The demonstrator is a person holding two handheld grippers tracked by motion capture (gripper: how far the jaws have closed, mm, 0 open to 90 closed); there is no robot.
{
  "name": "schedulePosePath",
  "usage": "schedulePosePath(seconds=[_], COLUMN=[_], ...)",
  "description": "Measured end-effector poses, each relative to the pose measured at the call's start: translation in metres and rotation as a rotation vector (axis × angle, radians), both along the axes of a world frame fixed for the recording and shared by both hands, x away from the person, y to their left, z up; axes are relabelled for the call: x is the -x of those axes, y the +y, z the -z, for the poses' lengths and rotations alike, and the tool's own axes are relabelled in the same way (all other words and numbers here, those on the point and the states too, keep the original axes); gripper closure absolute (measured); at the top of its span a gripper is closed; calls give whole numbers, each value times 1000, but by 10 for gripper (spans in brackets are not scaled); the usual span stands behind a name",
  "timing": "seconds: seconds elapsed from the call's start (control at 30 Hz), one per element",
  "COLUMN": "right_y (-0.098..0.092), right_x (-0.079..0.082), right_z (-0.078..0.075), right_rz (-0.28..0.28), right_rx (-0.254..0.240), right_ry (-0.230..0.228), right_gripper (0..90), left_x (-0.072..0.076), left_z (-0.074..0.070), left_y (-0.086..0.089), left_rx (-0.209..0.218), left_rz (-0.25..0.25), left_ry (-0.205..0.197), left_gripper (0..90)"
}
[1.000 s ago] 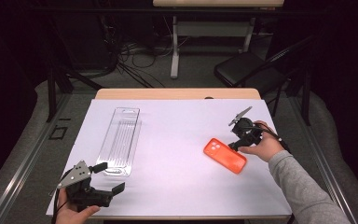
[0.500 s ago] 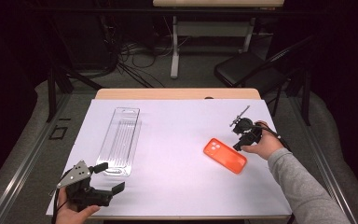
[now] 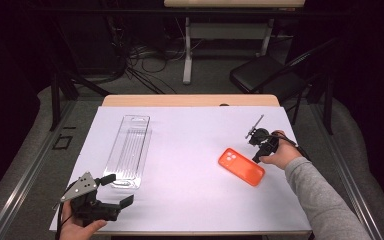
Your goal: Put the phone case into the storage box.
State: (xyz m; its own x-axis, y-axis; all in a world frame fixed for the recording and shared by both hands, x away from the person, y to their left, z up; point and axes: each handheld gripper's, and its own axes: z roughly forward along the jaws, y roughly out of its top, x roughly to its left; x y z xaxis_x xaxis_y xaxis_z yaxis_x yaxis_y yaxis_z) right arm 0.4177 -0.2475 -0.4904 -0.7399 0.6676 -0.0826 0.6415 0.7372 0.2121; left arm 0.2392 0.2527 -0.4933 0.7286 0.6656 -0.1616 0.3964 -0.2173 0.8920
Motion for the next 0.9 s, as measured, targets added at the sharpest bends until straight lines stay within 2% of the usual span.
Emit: schedulePosePath(seconds=[0.27,0.9], right_y=[0,8], right_x=[-3,-6], right_z=[4,19], right_rz=[-18,-48], right_rx=[28,58], right_ry=[-10,39], right_gripper=[701,704], left_x=[0,0], left_z=[0,0], left_y=[0,2], left_rx=[3,6], left_rz=[1,-3], left_ry=[-2,-3], left_gripper=[32,33])
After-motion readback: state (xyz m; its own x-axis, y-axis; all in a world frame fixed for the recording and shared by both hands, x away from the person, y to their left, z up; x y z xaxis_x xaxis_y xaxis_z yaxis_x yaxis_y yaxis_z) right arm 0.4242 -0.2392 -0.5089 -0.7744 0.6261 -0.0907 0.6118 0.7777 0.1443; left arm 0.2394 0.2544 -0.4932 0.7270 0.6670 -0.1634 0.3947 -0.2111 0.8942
